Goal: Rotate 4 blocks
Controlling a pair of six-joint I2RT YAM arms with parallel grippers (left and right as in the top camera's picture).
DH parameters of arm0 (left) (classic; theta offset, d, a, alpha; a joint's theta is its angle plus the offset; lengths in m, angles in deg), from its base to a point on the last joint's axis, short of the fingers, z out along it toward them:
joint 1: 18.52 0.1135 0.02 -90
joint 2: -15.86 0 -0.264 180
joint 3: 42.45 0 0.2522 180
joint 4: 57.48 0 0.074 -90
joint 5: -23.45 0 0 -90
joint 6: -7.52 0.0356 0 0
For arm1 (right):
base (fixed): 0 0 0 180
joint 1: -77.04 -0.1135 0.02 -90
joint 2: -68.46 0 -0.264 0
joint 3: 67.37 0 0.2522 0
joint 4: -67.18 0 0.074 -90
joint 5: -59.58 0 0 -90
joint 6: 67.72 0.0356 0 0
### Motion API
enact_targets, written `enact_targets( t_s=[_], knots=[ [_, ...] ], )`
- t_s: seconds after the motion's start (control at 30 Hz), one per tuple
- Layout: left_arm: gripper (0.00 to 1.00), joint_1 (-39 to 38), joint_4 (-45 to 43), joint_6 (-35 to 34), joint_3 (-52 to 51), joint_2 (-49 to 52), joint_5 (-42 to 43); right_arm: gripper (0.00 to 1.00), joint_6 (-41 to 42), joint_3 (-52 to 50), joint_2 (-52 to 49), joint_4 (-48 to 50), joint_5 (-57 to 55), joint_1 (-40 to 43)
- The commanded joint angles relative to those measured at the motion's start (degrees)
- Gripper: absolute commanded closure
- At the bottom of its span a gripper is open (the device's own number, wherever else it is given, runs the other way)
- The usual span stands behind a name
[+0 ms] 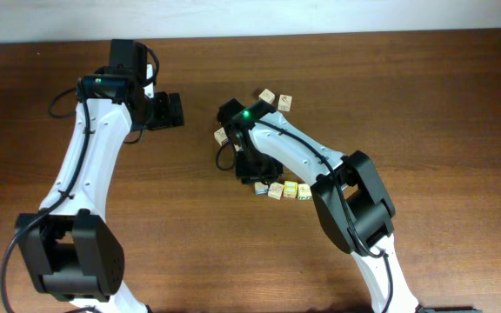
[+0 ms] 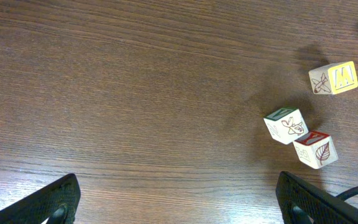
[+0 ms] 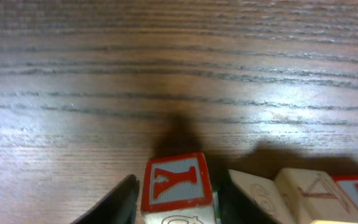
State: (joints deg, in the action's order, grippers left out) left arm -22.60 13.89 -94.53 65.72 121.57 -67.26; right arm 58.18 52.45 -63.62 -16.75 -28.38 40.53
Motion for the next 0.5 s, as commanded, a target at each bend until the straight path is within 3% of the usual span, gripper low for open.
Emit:
enact_targets(
  t_s=[0.0, 0.13, 0.3, 0.37, 0.47],
  knots=[
    [0.01, 0.1, 0.0, -0.8, 1.0, 0.3, -0.4, 0.52, 0.6, -0.4, 0.4, -1.0, -1.2, 0.1],
    [0.01, 0.1, 0.0, -0.8, 1.0, 0.3, -0.4, 0.53, -1.6, 3.1, 0.6, -3.2, -1.2, 0.4],
    [0.01, 0.1, 0.0, -0.8, 1.0, 0.3, -0.4, 0.54, -5.5, 25.0, 5.1, -17.3, -3.4, 3.3],
    [0.01, 0.1, 0.0, -0.8, 1.0, 0.3, -0.4, 0.56, -5.6, 26.6, 9.0, -19.4, -3.4, 4.0],
    [0.01, 0.1, 0.0, -0.8, 1.0, 0.3, -0.4, 0.66, -5.7, 25.8, 9.9, -19.6, -3.5, 4.3]
  ],
)
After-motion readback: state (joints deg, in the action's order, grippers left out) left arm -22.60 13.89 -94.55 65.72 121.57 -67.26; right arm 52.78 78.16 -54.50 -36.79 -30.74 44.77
